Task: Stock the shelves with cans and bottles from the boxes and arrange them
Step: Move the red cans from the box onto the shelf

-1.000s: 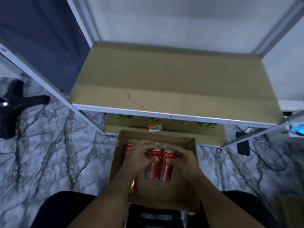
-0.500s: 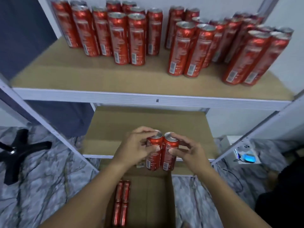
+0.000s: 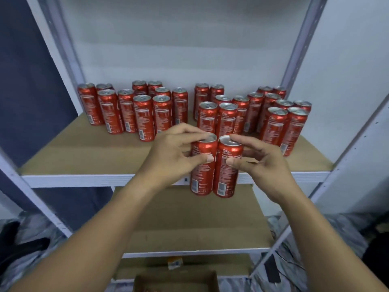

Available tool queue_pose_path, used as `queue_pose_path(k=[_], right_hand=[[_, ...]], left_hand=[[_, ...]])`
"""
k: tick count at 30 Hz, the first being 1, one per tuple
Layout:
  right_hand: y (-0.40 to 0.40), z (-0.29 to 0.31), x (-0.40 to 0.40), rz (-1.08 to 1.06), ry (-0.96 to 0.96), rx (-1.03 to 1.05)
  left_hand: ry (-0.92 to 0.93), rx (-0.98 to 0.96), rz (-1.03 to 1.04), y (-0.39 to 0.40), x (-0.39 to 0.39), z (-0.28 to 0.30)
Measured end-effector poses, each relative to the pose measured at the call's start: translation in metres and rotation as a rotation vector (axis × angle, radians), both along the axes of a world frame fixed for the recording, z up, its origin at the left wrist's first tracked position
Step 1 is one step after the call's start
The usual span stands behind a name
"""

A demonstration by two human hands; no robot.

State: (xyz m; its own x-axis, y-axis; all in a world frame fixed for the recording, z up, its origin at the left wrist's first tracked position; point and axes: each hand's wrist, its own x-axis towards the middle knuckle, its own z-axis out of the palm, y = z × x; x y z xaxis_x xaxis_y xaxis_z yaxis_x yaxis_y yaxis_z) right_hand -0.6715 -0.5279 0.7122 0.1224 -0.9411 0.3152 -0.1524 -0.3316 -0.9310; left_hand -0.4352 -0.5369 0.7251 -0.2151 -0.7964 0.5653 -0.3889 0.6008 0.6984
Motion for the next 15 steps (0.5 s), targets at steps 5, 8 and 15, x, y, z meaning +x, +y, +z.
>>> queue_pose_path(k=[5,8,15], right_hand=[[-0.033,0.021,0.011,-0.022,0.019,-0.1],[-0.052,0.023,0.024,-0.018,0.033,-0.121],[-0.081,0.009,0.052,-0.032,0.072,-0.133]], left_hand=[[-0.022,-0.087,0.053,-0.03,0.006,0.024],[-0.019,-0.094,0.084,-0.046,0.016,0.025],[-0.012,-0.053,0.156,-0.065,0.033,0.009]])
